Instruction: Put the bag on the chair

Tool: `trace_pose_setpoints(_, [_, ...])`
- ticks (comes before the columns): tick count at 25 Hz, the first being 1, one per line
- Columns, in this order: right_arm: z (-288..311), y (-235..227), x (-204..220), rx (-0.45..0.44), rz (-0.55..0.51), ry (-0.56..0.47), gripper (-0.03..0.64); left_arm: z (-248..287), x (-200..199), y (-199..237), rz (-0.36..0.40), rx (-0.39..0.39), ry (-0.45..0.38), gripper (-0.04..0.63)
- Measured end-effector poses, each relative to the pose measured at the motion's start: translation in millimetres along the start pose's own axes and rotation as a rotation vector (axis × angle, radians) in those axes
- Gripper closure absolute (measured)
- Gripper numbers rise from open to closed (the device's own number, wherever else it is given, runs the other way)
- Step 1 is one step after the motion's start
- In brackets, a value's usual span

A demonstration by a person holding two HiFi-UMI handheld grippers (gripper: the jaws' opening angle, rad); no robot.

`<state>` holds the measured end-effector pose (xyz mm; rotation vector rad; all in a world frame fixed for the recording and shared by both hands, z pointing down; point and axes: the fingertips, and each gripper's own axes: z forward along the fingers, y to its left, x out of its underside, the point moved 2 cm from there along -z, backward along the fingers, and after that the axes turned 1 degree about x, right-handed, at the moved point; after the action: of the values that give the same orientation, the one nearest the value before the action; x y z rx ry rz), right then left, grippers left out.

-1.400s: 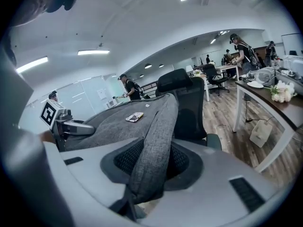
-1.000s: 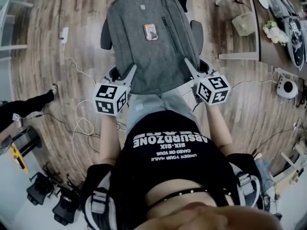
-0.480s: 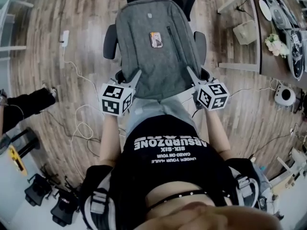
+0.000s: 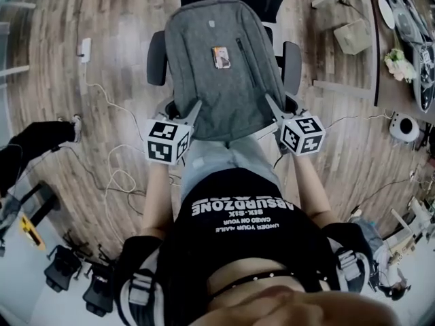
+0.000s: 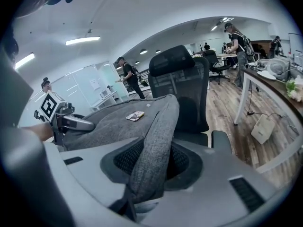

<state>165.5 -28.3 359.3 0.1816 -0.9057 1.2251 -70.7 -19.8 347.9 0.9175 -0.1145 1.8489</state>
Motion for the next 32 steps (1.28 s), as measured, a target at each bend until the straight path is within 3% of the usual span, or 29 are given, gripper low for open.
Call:
trace_pose_setpoints(18, [79.2, -14.4, 13.8, 0.032, 0.030, 0.068, 0.488, 57.6, 21.3, 64.9, -0.055, 0.022, 0.089, 0.428])
trace_pose_setpoints(32, [124.9, -39.1, 28.0, 0.054, 0.028, 0.052, 0.489, 103.9, 33.8, 94.1, -0.057, 0.010, 0.076, 0.428])
